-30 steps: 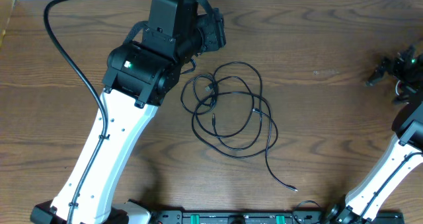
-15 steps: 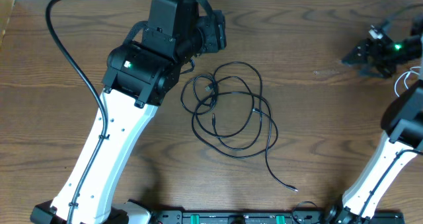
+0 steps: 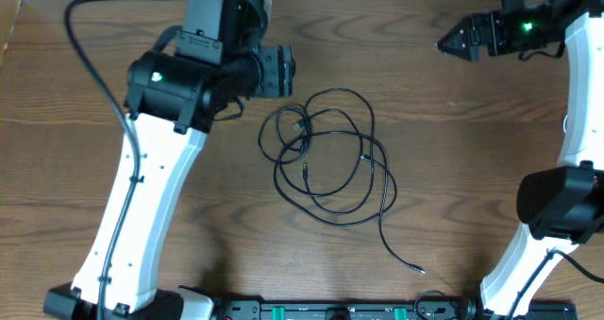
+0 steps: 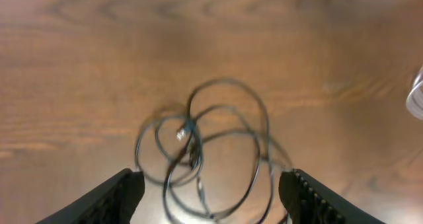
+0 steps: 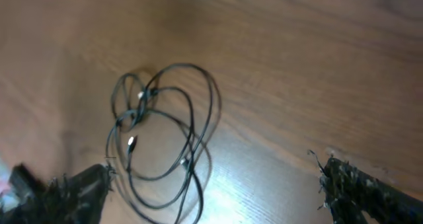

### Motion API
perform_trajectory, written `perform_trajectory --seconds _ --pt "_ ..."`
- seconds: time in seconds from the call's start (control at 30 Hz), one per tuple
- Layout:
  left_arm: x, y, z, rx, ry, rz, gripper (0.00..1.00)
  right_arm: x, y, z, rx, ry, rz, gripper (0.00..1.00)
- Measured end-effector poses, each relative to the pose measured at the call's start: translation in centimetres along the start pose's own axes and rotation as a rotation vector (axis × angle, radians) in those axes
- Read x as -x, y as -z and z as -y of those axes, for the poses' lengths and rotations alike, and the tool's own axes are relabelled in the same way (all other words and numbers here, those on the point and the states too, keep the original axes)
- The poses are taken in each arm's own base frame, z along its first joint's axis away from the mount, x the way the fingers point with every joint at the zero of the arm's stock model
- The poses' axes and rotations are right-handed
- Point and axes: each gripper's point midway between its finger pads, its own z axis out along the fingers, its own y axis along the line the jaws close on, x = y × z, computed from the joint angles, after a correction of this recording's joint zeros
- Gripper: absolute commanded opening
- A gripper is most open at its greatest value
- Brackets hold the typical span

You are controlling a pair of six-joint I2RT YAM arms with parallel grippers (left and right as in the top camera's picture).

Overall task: Untangle cables
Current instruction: 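Lower the left gripper onto the black cable pile and grasp it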

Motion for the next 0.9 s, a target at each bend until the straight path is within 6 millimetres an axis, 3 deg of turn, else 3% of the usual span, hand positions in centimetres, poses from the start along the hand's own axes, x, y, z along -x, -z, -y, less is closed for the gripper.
perform_trajectory --seconds 0.1,0.4,0.5,0.63,0.77,0.9 --pt "-2.3 -2.6 -0.7 0.015 -0.014 -0.099 0.59 0.0 -0.6 1.0 -0.073 -0.068 -0.017 0.99" --pt "-10.0 -12.6 -3.9 0.073 0.014 -0.395 0.54 -0.7 -0.5 3.2 -0.203 -0.199 -0.045 0.96" --pt "-10.9 -14.2 -3.9 0.068 -0.004 -0.407 0.54 -1.0 -0.7 3.4 -0.214 -0.215 -0.054 0.95" --pt "-10.5 -15.4 -2.3 0.031 -0.077 -0.37 0.53 -2.2 -1.6 3.9 -0.213 -0.248 -0.093 0.94" --pt "-11.3 -17.1 -1.2 0.015 -0.125 -0.393 0.39 -3.9 -2.9 4.3 -0.204 -0.287 -0.151 0.94" --pt "-13.0 -19.5 -1.8 0.026 -0.13 -0.454 0.38 -6.1 -4.5 4.8 -0.194 -0.327 -0.219 0.93"
